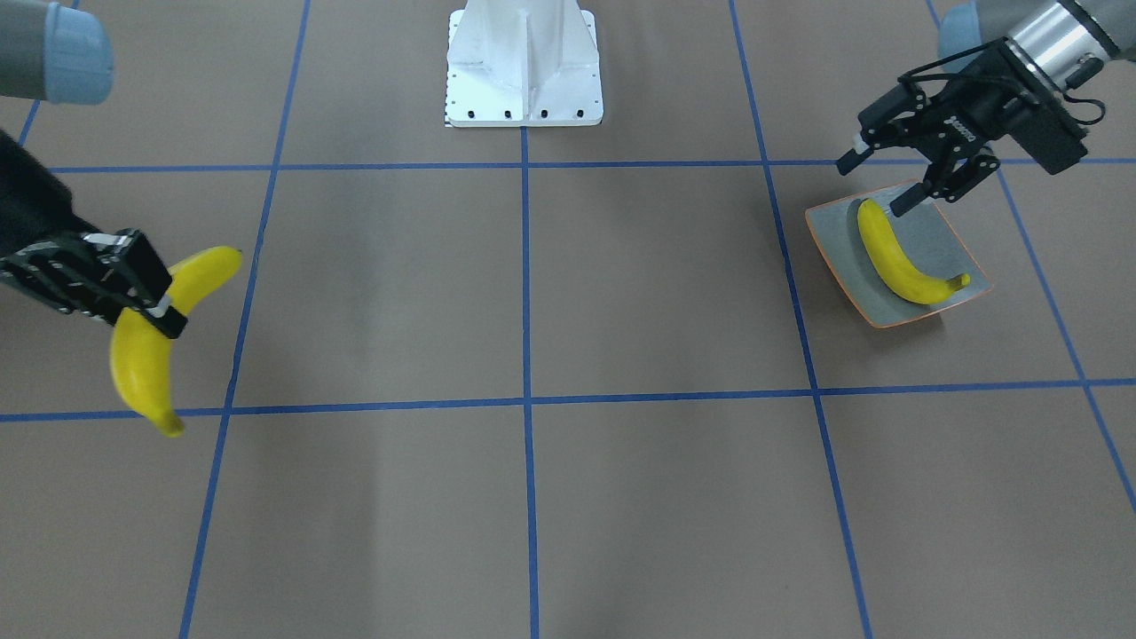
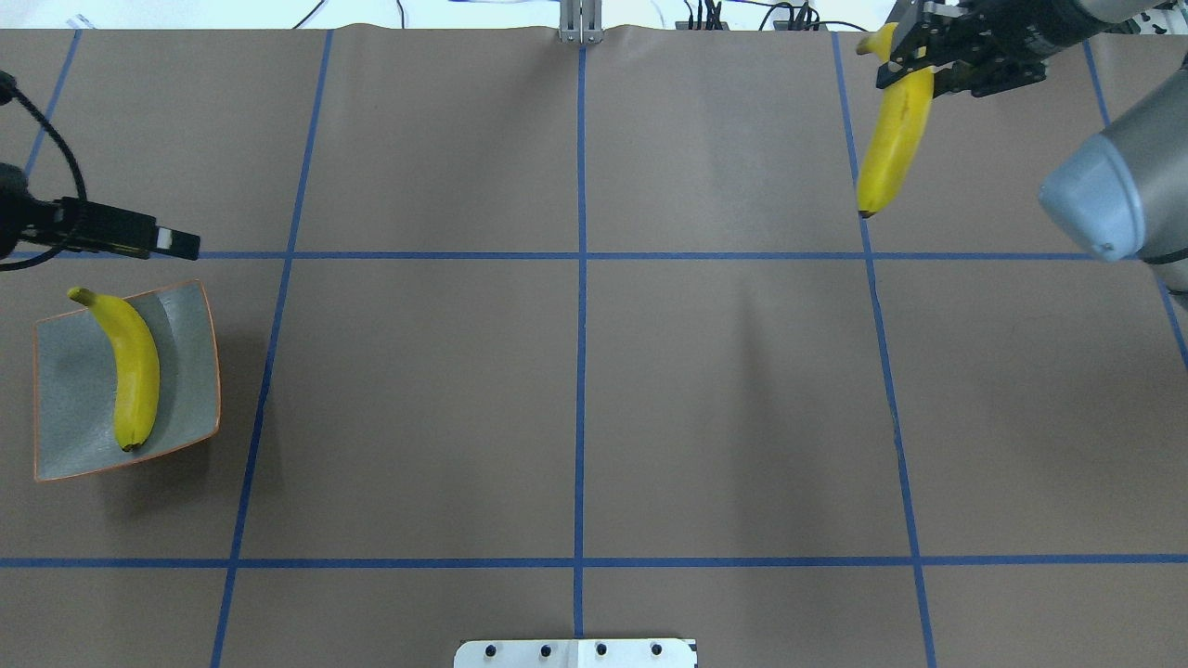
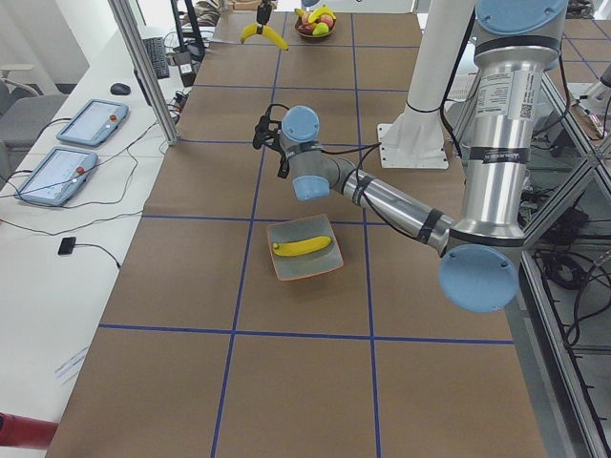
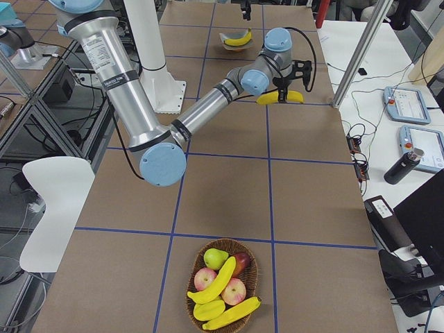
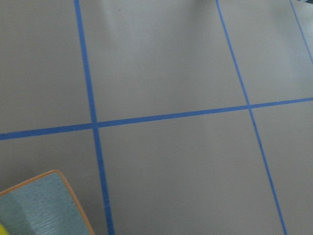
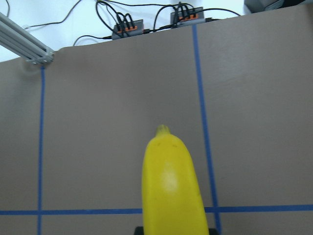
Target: Transfer all bananas from basket to plate
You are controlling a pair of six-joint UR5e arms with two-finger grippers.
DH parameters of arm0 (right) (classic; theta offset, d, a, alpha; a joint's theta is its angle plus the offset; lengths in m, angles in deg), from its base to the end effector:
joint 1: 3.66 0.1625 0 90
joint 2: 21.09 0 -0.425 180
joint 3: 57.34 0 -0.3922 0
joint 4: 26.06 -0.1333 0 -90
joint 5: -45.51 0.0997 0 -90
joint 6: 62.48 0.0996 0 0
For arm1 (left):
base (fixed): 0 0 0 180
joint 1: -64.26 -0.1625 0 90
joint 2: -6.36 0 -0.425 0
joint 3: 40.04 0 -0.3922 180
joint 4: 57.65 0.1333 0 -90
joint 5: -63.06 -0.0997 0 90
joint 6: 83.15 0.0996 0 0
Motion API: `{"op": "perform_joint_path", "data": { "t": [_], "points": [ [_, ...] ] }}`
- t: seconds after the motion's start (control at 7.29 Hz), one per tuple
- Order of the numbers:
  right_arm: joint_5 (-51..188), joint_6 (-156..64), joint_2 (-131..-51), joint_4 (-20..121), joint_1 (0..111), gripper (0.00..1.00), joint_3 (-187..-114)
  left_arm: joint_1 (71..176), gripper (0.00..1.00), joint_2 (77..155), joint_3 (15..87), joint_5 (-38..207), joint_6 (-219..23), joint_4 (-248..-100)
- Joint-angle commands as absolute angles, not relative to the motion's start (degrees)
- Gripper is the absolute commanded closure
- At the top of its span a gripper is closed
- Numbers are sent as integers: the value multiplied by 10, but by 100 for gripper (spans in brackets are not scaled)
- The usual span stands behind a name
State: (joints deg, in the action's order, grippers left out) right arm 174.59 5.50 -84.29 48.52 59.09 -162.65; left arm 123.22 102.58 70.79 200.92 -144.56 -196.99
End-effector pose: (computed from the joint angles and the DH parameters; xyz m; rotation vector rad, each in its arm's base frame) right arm -0.2126 -0.5669 0.2363 0.1891 -1.1298 0.2898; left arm 0.1985 -0.4451 0.3255 0.3503 1.3692 0.1174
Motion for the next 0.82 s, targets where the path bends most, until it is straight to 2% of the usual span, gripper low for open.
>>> {"op": "perform_joint_path", "data": {
  "t": [0.0,0.27,0.69],
  "points": [
    [1676,205,-787,440,502,100,-1626,1174,0,1127,684,2005,-1528,-1971],
    [1593,291,-731,440,417,100,-1626,1159,0,1167,684,2005,-1535,-1973],
    [1577,316,-698,440,363,100,-1642,1103,0,1203,685,1948,-1536,-1974]
  ]
}}
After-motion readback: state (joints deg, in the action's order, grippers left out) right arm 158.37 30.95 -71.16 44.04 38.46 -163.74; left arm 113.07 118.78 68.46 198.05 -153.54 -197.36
